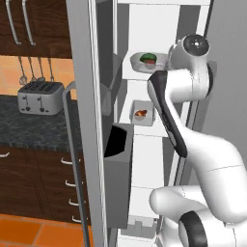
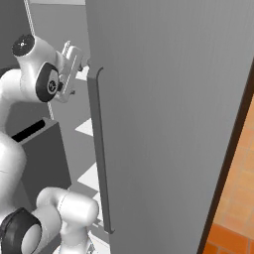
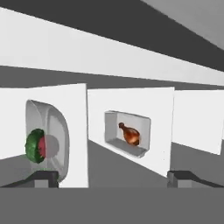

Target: Take the meat container that has the chicken drumstick and place it on the second highest rack of the freezer. Then take the vegetable container that has the tomato and broccoli and place it on the highest rack of the freezer.

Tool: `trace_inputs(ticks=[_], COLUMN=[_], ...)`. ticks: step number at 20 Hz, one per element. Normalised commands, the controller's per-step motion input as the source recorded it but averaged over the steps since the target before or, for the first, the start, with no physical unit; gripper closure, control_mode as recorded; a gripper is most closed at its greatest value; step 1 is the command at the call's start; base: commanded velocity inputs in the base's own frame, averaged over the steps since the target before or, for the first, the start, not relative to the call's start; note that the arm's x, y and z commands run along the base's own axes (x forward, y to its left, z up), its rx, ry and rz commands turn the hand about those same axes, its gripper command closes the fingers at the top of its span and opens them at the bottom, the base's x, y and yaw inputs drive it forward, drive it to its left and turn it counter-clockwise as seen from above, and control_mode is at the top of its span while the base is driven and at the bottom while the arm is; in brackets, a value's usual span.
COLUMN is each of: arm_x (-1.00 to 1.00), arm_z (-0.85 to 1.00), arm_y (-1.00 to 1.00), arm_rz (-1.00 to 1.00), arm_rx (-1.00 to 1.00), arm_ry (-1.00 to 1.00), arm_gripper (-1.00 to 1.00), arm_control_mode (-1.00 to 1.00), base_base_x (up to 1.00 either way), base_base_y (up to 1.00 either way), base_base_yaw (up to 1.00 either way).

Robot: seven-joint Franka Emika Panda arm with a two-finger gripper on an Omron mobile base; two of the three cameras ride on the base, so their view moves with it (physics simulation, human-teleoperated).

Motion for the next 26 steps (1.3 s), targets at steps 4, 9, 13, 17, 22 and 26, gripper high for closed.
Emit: trace_inputs(ticks=[4, 9, 13, 17, 22, 26], arm_x=[-1.00, -1.00, -1.00, -1.00, -1.00, -0.86], arm_z=[-0.04, -0.15, -0.21, -0.32, -0.42, -0.42], arm_y=[0.03, -0.02, -0.03, -0.05, -0.02, 0.00], arm_rz=[0.23, 0.12, 0.01, 0.00, 0.00, 0.00], arm_rx=[0.00, 0.00, 0.00, 0.00, -0.01, -0.03], arm_ry=[0.09, 0.23, 0.27, 0.29, 0.33, 0.34], arm_gripper=[-1.00, -1.00, -1.00, -1.00, -1.00, -1.00], arm_control_mode=[-1.00, -1.00, -1.00, -1.00, -1.00, -1.00], base_base_x=[0.00, 0.00, 0.00, 0.00, 0.00, 0.00], base_base_y=[0.00, 0.00, 0.00, 0.00, 0.00, 0.00], base_base_yaw=[0.00, 0.00, 0.00, 0.00, 0.00, 0.00])
